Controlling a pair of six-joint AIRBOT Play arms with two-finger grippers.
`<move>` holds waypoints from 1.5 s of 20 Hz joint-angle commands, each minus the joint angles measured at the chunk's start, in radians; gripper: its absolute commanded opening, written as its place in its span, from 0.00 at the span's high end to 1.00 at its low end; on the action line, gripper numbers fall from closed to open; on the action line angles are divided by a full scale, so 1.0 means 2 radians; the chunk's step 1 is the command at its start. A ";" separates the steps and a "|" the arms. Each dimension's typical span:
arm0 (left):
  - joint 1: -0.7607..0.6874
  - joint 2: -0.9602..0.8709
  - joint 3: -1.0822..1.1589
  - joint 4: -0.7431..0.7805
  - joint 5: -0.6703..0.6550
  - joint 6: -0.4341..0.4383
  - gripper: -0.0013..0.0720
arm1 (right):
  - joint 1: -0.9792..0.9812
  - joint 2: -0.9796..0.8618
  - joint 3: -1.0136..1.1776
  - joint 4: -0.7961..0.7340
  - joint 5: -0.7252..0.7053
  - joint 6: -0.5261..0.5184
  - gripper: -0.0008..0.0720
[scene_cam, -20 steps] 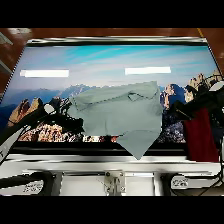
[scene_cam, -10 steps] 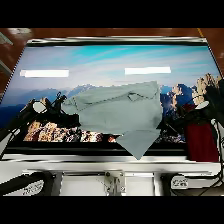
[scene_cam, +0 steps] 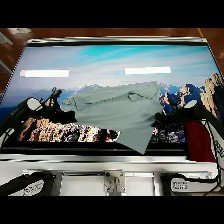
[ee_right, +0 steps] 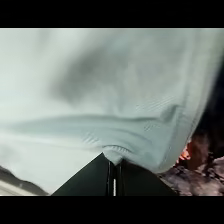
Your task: Fold the shirts.
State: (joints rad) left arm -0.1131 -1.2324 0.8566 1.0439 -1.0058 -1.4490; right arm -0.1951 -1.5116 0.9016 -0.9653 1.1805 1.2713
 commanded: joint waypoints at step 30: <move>0.040 0.133 0.126 0.098 0.031 -0.050 0.94 | 0.006 0.174 0.258 -0.123 -0.002 0.079 0.91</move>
State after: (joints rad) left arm -0.0505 -0.8616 1.2377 1.2354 -1.1149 -1.5166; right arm -0.1822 -1.0130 1.5036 -1.1992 1.3544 1.4212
